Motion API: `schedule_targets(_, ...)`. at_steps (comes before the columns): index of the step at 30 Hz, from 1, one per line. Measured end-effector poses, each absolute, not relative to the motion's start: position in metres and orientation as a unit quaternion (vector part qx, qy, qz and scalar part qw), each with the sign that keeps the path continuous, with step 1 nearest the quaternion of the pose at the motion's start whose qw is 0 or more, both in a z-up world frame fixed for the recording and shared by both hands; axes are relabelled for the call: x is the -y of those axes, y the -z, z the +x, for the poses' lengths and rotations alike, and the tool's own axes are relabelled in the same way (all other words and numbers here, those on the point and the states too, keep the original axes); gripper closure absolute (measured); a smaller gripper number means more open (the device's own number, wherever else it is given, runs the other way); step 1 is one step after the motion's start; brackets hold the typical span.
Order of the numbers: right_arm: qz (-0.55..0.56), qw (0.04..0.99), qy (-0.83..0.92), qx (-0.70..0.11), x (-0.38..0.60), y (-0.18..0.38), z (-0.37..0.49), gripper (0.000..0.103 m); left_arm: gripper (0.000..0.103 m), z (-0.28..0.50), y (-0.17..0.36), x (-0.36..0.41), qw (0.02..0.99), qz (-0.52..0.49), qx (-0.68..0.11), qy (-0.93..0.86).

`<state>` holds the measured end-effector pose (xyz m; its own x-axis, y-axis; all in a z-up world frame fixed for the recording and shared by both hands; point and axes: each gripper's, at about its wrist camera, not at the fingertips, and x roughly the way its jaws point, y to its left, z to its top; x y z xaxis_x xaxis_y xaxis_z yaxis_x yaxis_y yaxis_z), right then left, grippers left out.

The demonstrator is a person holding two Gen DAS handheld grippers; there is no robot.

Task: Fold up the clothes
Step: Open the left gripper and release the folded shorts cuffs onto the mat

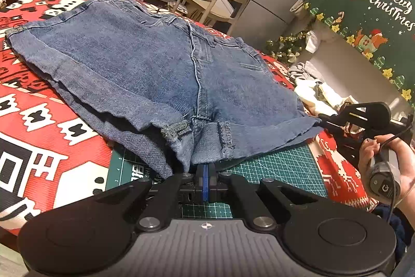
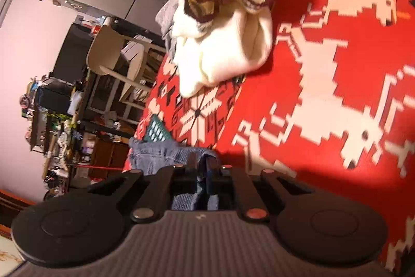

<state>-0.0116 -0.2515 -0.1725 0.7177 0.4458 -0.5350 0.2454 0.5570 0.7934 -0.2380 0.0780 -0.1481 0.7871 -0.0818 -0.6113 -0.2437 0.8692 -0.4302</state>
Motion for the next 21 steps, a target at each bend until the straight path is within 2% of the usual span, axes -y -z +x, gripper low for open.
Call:
schedule_targets(1, 0.467, 0.801, -0.063, -0.369, 0.252, 0.173, -0.011, 0.096, 0.103, -0.238, 0.148, -0.078, 0.912, -0.25, -0.324, -0.044)
schedule_targets(5, 0.483, 0.788, -0.071, -0.375, 0.248, 0.182, -0.014, 0.077, 0.103, -0.239, 0.148, -0.077, 0.913, -0.243, -0.325, -0.041)
schedule_targets(7, 0.47, 0.793, -0.071, -0.382, 0.244, 0.184, -0.013, 0.079, 0.103, -0.239, 0.148, -0.077, 0.913, -0.244, -0.325, -0.04)
schedule_targets(8, 0.461, 0.796, -0.071, -0.386, 0.242, 0.185, -0.013, 0.093, 0.103, -0.239, 0.148, -0.078, 0.912, -0.246, -0.325, -0.04)
schedule_targets(9, 0.454, 0.8, -0.069, -0.387, 0.241, 0.185, -0.014, 0.096, 0.103, -0.24, 0.148, -0.079, 0.912, -0.248, -0.325, -0.041)
schedule_targets(14, 0.469, 0.803, -0.04, -0.365, 0.249, 0.183, -0.024, 0.097, 0.103, -0.242, 0.148, -0.082, 0.909, -0.258, -0.324, -0.045)
schedule_targets(21, 0.433, 0.822, -0.029, -0.37, 0.247, 0.183, -0.022, 0.097, 0.103, -0.247, 0.15, -0.093, 0.902, -0.282, -0.323, -0.049)
